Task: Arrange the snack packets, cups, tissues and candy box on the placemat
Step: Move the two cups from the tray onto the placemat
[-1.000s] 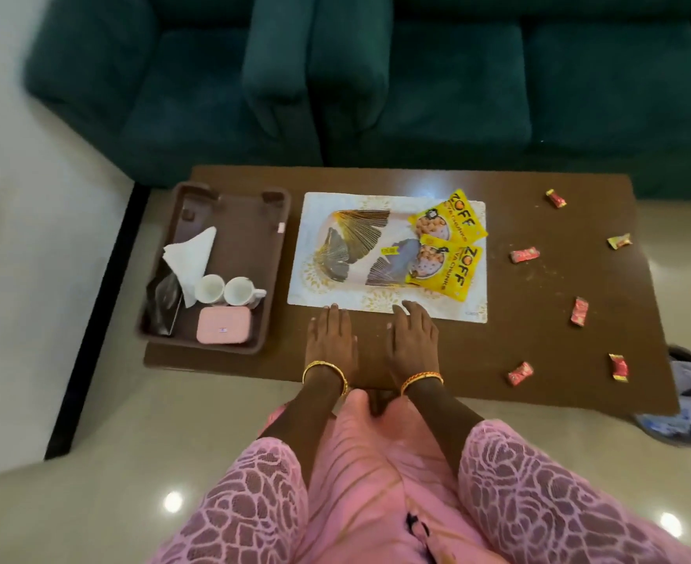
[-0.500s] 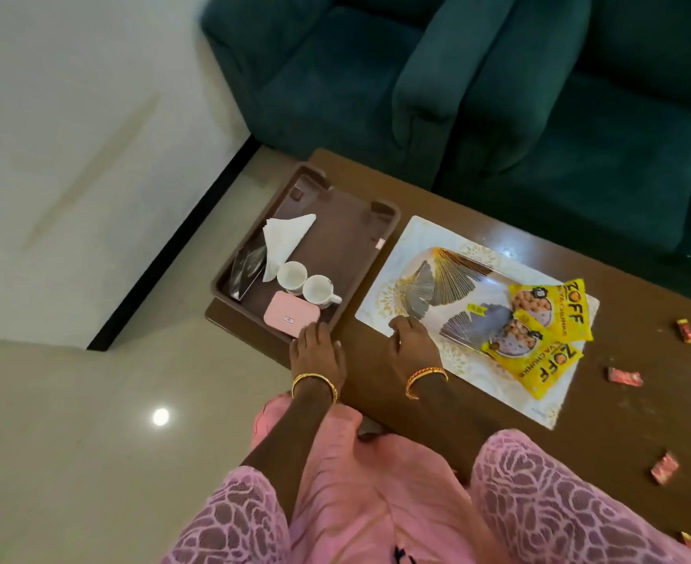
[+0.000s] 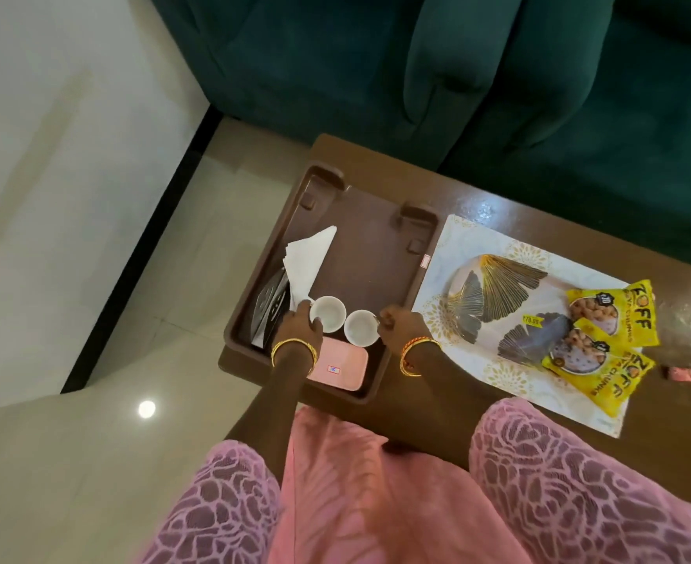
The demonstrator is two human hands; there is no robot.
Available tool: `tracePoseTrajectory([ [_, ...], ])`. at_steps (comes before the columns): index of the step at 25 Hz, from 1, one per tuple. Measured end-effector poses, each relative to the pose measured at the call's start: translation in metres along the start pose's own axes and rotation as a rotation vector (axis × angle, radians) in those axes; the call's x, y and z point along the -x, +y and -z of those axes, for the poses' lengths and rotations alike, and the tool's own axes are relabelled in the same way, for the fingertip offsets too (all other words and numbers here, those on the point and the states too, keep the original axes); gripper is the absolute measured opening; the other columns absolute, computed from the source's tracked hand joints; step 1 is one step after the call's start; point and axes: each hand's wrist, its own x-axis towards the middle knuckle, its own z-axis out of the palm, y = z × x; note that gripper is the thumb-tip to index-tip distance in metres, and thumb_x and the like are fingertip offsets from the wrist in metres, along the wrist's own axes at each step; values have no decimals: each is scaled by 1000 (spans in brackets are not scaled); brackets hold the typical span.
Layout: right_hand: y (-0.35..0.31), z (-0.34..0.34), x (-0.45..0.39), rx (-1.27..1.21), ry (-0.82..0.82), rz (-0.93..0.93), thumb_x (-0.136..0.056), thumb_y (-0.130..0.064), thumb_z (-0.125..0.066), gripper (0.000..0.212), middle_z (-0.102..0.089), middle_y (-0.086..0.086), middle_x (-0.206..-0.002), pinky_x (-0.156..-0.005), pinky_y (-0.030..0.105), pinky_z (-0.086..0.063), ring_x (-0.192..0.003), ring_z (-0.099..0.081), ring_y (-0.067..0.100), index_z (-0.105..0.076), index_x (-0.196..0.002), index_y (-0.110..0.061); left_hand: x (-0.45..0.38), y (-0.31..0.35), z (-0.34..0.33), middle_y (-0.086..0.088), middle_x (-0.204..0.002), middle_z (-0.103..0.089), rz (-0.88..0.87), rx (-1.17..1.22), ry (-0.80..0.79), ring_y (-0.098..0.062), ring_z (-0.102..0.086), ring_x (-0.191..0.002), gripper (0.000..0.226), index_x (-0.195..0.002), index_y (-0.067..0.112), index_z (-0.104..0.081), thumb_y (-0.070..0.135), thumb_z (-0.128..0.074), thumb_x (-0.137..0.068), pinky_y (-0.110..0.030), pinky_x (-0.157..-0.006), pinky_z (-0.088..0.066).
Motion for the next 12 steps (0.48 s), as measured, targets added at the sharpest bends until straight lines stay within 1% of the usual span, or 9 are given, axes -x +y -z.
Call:
tracePoseTrajectory([
  [2,-4,-13,-8,-8,-28,-57,-83,-18,-59,27,-68,17,-107,-78,31,-46,-97,-61,34,-61,-108,-7,-18,-1,7,-20,-104,-65,-55,15,-55,-40,-62,-96,31,-122,13,-45,18,-49,-91,-43,-78,-49],
  [4,-6,-22,-13,-12,-23,-109,-83,-19,-60,30,-68,17,-108,-80,35,-49,-97,-62,34,-61,-111,-7,-32,1,12,-17,-107,-66,-92,-19,-97,-38,-63,-96,37,-125,15,-41,20,-52,-91,-42,-78,-51],
  [6,-7,-24,-14,-7,-9,-156,-85,-18,-58,29,-68,18,-108,-82,38,-51,-96,-63,35,-62,-112,-7,-41,3,15,-17,-115,-64,-109,-74,-155,-37,-62,-103,46,-134,15,-37,22,-51,-91,-43,-86,-50],
  [8,-7,-22,-15,-6,-10,-172,-86,-17,-54,28,-68,18,-106,-82,42,-55,-91,-65,35,-63,-111,-8,-48,5,17,-18,-122,-62,-102,-147,-216,-37,-59,-111,48,-138,14,-37,21,-51,-92,-46,-95,-48],
  [12,-6,-18,-10,-13,24,-159,-87,-15,-53,25,-70,19,-103,-81,42,-56,-88,-66,34,-66,-107,-6,-51,8,20,-19,-123,-62,-88,-171,-251,-38,-58,-113,38,-128,7,-46,19,-51,-93,-46,-98,-46],
])
